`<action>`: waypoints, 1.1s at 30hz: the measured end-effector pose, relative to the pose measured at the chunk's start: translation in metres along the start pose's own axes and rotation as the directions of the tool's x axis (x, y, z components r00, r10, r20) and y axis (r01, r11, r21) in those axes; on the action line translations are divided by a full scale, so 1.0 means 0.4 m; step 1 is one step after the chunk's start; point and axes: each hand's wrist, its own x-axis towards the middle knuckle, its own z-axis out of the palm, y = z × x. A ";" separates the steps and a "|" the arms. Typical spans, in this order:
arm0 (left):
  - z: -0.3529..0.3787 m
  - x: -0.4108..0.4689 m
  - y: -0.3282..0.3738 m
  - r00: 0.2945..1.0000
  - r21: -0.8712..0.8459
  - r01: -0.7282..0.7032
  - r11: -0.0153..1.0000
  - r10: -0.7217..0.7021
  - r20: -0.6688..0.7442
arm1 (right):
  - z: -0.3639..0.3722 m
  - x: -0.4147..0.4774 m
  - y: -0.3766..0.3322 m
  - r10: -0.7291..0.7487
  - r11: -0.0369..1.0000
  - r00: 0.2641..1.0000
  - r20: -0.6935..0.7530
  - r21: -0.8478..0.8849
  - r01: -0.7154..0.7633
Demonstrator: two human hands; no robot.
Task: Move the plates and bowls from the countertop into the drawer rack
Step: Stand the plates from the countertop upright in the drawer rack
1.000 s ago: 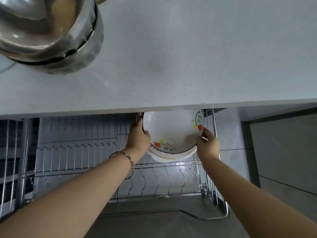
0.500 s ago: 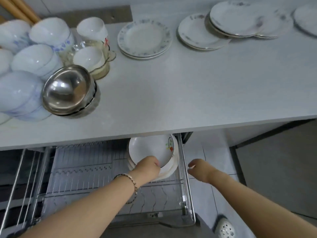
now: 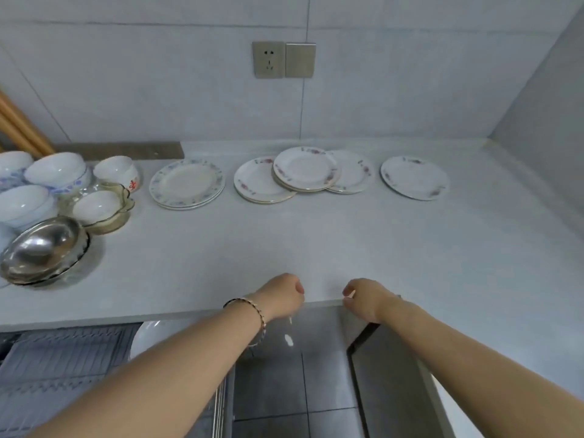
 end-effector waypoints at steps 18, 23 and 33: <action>-0.324 0.629 0.146 0.970 -0.137 0.014 0.990 -0.047 -0.240 | -0.409 0.545 0.054 0.202 0.914 0.968 -0.152 0.386 -0.130; -0.459 0.834 0.099 0.922 -0.328 0.207 0.922 -0.296 -0.249 | -0.486 0.763 -0.048 0.238 0.930 0.947 -0.218 0.334 -0.157; -0.474 1.052 0.013 0.897 -0.699 0.274 0.660 -0.438 -0.062 | -0.500 1.045 -0.076 0.417 0.781 0.901 -0.121 0.555 -0.287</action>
